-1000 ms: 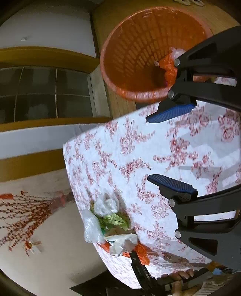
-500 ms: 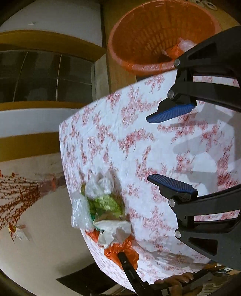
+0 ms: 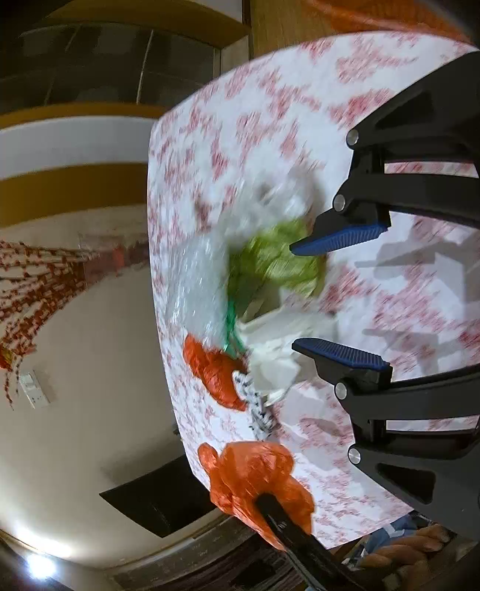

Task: Collect trash
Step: 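Grasp the second orange bag with the left tool while the right tool grasps white paper, then carry the orange bag and white paper over the basket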

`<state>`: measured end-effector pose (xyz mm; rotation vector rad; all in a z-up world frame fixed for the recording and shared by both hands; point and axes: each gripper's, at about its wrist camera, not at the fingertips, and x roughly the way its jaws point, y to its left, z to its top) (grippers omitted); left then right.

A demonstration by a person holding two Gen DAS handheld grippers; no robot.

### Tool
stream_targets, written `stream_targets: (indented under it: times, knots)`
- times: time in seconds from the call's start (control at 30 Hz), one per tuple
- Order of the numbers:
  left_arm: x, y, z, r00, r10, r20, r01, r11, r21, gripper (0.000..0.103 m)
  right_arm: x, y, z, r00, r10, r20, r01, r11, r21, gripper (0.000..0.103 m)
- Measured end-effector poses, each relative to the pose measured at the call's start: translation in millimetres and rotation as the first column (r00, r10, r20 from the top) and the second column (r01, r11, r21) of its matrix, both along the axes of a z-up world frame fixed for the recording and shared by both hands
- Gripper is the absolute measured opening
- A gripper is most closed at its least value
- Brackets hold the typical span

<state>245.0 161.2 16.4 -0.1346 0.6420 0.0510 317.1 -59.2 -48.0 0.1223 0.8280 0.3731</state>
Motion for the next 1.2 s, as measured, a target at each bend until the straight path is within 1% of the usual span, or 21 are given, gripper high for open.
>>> stream_targets:
  times: [0.03, 0.07, 0.1, 0.13, 0.17, 0.23, 0.33, 0.53, 0.7, 0.83, 0.97, 1.07, 1.2]
  knots:
    - [0, 2, 0, 1.0, 0.003, 0.0, -0.003, 1.0, -0.001, 0.014, 5, 3, -3, 1.0, 0.001, -0.011, -0.001, 1.0, -0.001, 0.044]
    - [0, 4, 1, 1.0, 0.005, 0.001, -0.005, 1.0, -0.002, 0.014, 11, 6, -9, 0.999, 0.002, -0.033, -0.002, 1.0, -0.001, 0.037]
    - [-1, 5, 1, 1.0, 0.007, 0.001, -0.007, 1.0, -0.002, 0.014, 16, 9, -14, 0.998, 0.007, -0.056, -0.006, 1.0, 0.002, 0.026]
    - [-1, 6, 2, 1.0, 0.007, 0.001, -0.007, 1.0, -0.003, 0.014, 18, 10, -17, 0.998, 0.012, -0.069, -0.012, 1.0, 0.007, 0.018]
    - [-1, 6, 2, 1.0, 0.007, -0.001, -0.007, 1.0, -0.005, 0.014, 20, 13, -20, 0.996, 0.022, -0.082, -0.021, 1.0, 0.016, 0.005]
    - [-1, 6, 1, 1.0, 0.007, -0.002, -0.007, 1.0, -0.009, 0.014, 12, 9, -18, 0.997, 0.036, -0.061, -0.034, 0.999, 0.031, 0.002]
    - [-1, 1, 2, 1.0, -0.004, 0.0, 0.004, 1.0, -0.011, 0.014, -2, -1, -11, 0.999, 0.037, -0.034, -0.036, 0.999, 0.04, 0.001]
    - [-1, -25, 2, 0.998, -0.07, -0.001, 0.07, 0.997, -0.012, 0.014, -37, -47, 10, 1.0, -0.013, 0.013, 0.011, 0.995, 0.096, 0.001]
    - [-1, -60, 3, 0.988, -0.153, -0.001, 0.153, 0.988, -0.009, 0.014, -65, -89, 25, 0.995, -0.09, 0.05, 0.082, 0.986, 0.142, 0.001]
    - [-2, -87, 6, 0.976, -0.219, 0.002, 0.219, 0.976, -0.012, 0.014, -82, -120, 38, 0.982, -0.168, 0.091, 0.153, 0.977, 0.148, 0.001]
    - [-2, -119, 6, 0.958, -0.288, 0.005, 0.288, 0.957, -0.015, 0.014, -99, -150, 49, 0.951, -0.27, 0.153, 0.256, 0.961, 0.107, 0.001]
    - [0, -145, 7, 0.939, -0.345, 0.004, 0.344, 0.938, -0.027, 0.014, -109, -173, 53, 0.924, -0.335, 0.182, 0.325, 0.942, 0.083, 0.001]
    - [0, -185, 8, 0.904, -0.427, 0.009, 0.427, 0.903, -0.045, 0.014, -120, -201, 57, 0.883, -0.419, 0.211, 0.416, 0.907, 0.062, 0.001]
